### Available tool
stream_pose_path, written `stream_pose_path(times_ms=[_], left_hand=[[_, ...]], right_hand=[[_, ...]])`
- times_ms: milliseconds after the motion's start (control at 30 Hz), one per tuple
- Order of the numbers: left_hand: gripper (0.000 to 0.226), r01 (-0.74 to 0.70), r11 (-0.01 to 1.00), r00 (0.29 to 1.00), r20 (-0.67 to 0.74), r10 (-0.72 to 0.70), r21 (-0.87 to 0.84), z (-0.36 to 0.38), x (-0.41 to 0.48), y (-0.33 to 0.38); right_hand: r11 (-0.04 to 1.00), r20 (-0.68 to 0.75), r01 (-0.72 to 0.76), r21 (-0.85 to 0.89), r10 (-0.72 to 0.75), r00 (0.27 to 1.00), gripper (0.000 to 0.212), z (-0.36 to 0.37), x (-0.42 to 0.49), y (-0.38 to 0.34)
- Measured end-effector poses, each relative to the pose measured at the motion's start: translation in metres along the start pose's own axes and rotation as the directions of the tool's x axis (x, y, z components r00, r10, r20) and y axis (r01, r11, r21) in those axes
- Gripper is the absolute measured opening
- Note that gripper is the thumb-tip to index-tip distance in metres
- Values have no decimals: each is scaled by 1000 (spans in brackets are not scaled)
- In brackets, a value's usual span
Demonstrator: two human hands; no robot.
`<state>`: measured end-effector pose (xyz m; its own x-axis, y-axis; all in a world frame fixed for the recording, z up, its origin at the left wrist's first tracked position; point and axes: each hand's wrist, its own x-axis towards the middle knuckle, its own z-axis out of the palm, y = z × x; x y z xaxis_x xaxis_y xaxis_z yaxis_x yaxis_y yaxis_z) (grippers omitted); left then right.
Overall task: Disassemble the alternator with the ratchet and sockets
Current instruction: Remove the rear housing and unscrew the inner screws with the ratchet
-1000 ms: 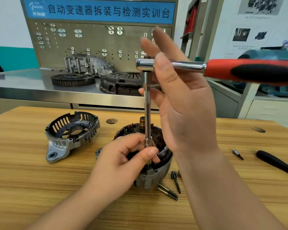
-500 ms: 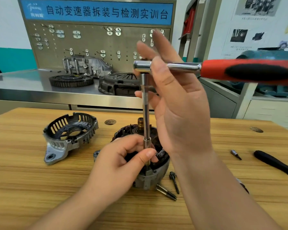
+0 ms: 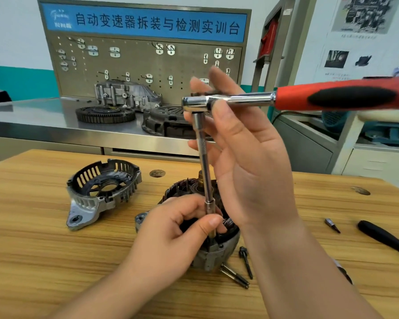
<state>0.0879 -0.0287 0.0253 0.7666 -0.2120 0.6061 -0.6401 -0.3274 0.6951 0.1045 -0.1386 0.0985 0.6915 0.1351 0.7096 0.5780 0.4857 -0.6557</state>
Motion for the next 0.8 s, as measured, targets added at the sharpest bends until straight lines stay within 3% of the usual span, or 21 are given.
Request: stream_pose_path(times_ms=[333,433,533,600,733,800], left_hand=[[21,-83,992,996,34,81,93,1,1,4],[30,-28,998,999,28,27,56,0,1,2],[31,13,998,1000,0,-13,57,0,1,2],[30,20,998,1000,-11,-20,53,1,0,1],[29,3,999,1000,-6,-3,39,4,-1,2],[27,-26,999,1000,13,26,36,4,-2,3]], right_hand=[[979,-40,-108,175,117,992,32,-5,3,-5],[997,-93,23,71,-16,996,19,-6,4,-8],[976,-140,176,-129,-193,971,20,-8,3,-10],[990,-139,124,-64,-132,981,21,-9,4,-11],[959,-36,-131,253,145,989,28,-10,5,-15],[946,-9,-173,273,183,983,30,-10,5,-14]])
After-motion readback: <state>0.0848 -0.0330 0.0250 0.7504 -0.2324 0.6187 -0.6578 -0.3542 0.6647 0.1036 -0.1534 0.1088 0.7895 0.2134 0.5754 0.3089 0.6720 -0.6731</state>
